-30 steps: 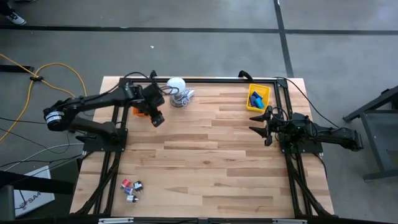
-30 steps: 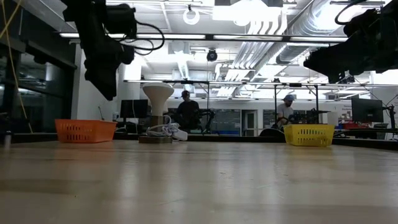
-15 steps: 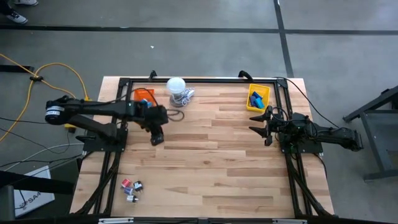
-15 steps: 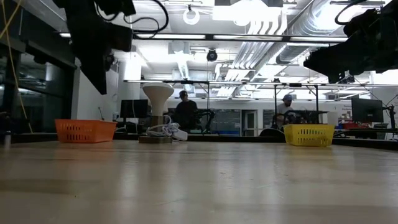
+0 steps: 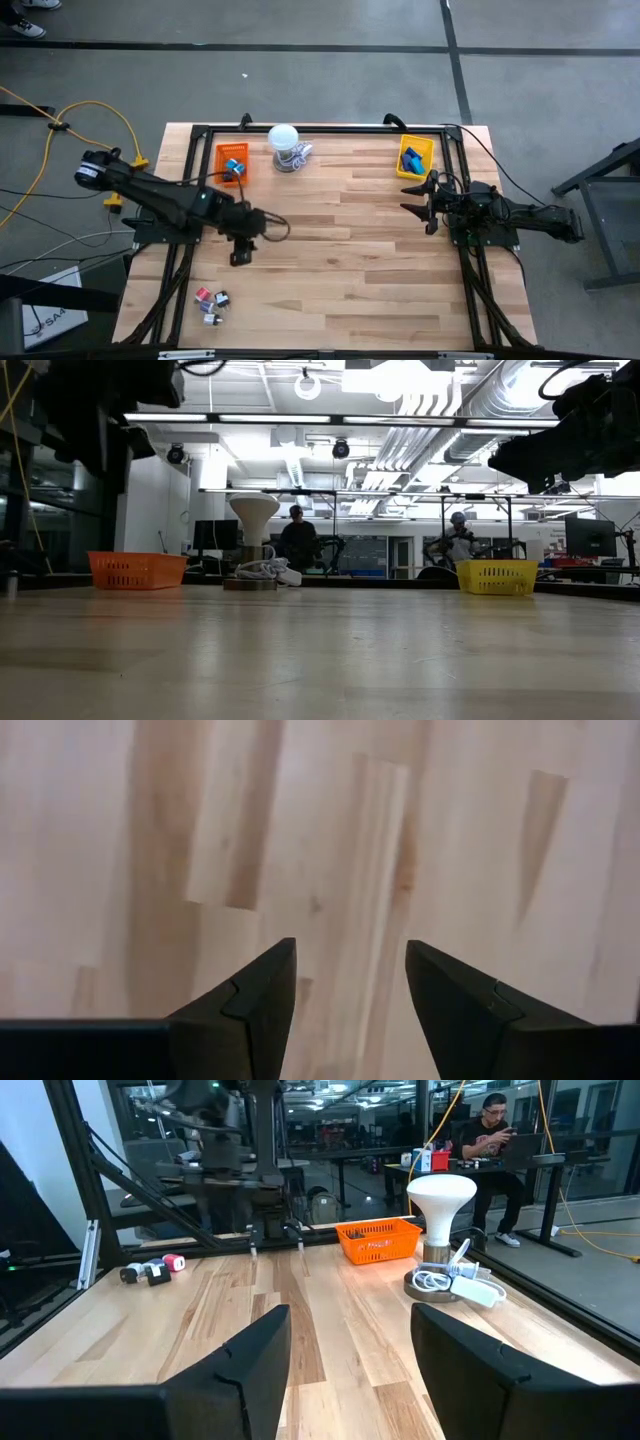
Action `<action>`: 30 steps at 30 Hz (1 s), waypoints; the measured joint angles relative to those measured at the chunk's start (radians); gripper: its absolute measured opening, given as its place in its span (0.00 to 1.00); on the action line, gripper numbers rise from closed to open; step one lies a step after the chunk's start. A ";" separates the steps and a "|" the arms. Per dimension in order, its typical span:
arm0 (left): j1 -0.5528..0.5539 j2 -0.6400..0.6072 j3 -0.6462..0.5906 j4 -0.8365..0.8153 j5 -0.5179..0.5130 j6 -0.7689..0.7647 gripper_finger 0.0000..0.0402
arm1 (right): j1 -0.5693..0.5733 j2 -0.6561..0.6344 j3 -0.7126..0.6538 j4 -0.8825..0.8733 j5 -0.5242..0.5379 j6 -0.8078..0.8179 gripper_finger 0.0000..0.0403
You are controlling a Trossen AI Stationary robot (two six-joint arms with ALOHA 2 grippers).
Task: Pick & Place Office items
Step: Put the black charger adapter into the orange basket
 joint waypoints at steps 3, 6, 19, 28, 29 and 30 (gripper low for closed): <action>-0.053 0.000 0.000 0.022 -0.010 -0.013 0.46 | 0.000 0.000 0.000 0.000 0.000 0.000 0.48; -0.105 0.000 0.000 0.026 -0.032 -0.013 0.46 | 0.000 0.000 0.000 0.000 0.000 0.000 0.48; -0.372 0.005 0.000 0.028 -0.105 0.033 0.46 | 0.000 0.000 0.000 0.000 0.000 0.000 0.48; -0.514 0.020 0.000 0.064 -0.105 0.087 0.46 | 0.000 0.000 0.000 0.000 0.000 0.000 0.48; -0.521 0.020 0.000 0.080 -0.105 0.108 0.46 | 0.000 0.000 0.000 0.000 0.000 0.000 0.48; -0.527 0.020 0.000 0.095 -0.105 0.135 0.46 | 0.000 0.000 0.000 0.000 0.000 0.000 0.48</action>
